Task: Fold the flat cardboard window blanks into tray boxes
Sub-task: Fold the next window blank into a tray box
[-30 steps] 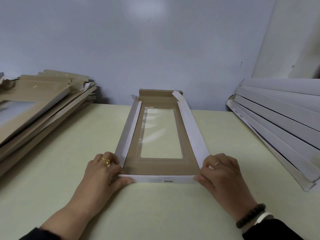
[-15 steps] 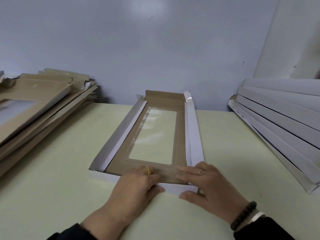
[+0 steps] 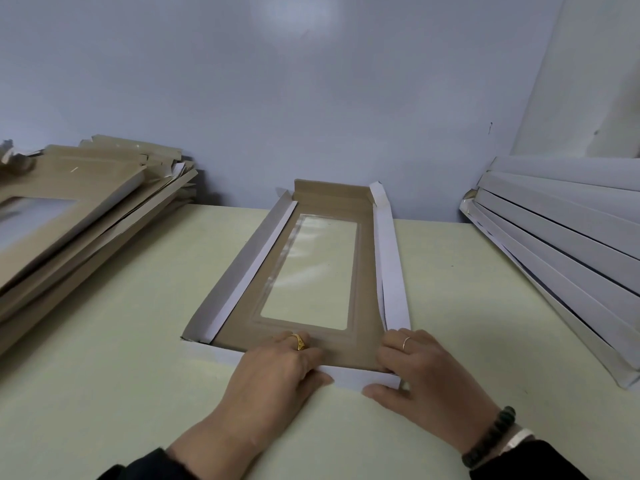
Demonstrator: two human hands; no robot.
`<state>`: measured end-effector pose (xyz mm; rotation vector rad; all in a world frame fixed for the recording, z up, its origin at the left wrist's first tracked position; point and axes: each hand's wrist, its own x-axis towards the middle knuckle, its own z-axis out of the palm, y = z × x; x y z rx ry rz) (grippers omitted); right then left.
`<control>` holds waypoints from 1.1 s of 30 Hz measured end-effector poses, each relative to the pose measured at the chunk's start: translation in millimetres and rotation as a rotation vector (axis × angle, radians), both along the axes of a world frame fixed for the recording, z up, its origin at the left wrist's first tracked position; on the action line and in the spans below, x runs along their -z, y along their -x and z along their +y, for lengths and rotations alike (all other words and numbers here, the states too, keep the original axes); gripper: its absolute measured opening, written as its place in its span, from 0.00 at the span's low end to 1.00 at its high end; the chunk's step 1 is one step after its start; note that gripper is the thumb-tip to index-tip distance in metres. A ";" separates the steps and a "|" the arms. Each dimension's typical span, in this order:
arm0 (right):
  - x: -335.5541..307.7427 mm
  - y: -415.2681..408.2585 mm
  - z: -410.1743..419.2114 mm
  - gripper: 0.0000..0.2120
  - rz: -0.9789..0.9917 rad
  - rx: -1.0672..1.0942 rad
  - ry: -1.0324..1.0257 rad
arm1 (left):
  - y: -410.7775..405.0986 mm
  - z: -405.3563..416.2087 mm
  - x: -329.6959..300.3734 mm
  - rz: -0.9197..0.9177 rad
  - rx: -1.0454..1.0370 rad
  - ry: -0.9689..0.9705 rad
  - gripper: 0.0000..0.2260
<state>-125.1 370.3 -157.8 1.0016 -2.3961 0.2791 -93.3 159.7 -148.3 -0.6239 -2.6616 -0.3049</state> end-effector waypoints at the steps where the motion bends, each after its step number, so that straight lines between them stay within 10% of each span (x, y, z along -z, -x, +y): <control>1: 0.2 -1.0 -1.2 0.19 0.025 -0.001 0.006 | -0.2 0.0 -0.6 -0.014 0.001 -0.005 0.11; 18: 2.6 -2.9 -4.5 0.13 0.143 0.033 -0.033 | 3.8 -11.4 2.2 -0.213 -0.008 -0.026 0.14; 26: 2.1 9.2 23.3 0.07 0.058 0.180 0.010 | 17.2 -72.1 -1.6 -0.149 -0.014 0.066 0.43; 33: 1.3 7.8 23.7 0.07 0.020 0.188 0.001 | 17.5 -75.5 4.1 0.097 0.001 0.119 0.28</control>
